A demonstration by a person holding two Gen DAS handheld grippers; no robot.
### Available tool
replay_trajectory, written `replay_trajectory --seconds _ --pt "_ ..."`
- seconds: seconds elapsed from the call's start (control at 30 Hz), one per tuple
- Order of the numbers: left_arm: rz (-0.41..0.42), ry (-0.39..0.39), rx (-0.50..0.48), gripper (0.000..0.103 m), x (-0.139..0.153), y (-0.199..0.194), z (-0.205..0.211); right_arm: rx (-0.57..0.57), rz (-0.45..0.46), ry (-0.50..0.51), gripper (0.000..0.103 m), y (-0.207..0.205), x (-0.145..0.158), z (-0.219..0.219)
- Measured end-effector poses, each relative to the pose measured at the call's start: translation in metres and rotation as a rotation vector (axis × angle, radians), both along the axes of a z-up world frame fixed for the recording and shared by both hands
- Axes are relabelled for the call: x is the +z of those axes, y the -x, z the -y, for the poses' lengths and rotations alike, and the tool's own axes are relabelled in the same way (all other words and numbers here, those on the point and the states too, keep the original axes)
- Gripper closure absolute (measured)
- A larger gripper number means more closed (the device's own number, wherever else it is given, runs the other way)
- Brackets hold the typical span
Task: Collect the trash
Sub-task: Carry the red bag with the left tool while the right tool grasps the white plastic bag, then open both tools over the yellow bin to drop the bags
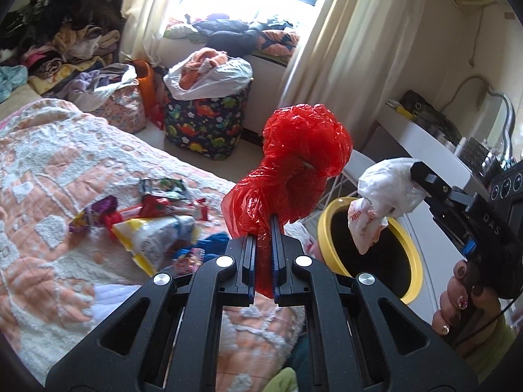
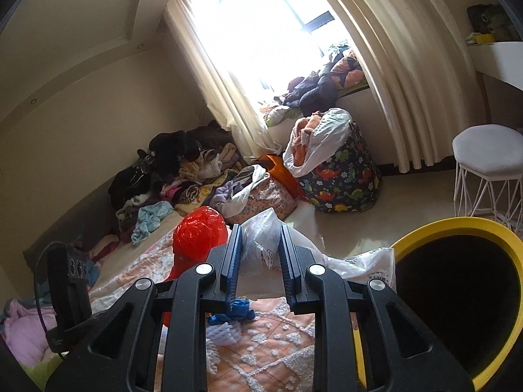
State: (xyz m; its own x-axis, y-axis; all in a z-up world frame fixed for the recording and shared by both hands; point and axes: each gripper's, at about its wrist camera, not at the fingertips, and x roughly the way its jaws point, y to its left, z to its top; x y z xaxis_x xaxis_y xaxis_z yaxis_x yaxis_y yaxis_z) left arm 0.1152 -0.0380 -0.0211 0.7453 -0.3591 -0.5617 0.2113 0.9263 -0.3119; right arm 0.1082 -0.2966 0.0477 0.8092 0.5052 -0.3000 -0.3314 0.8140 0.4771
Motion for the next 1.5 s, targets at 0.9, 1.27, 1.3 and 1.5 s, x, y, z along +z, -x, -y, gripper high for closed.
replay_trajectory --seconds 0.9,1.27,1.3,1.5 --pt "-0.111 -0.109 -0.223 0.100 -0.040 -0.020 0.121 -0.266 -0.103 -0.185 0.081 -0.013 -0.039 0.121" --pt "-0.156 -0.180 -0.299 0.099 -0.059 -0.033 0.167 -0.326 -0.131 -0.225 0.081 -0.014 -0.059 0.145" --pt "-0.158 -0.184 -0.302 0.099 -0.061 -0.034 0.170 -0.329 -0.135 -0.228 0.081 -0.014 -0.060 0.146" --pt "-0.156 -0.194 -0.314 0.099 -0.066 -0.038 0.181 -0.346 -0.170 -0.226 0.077 -0.019 -0.070 0.150"
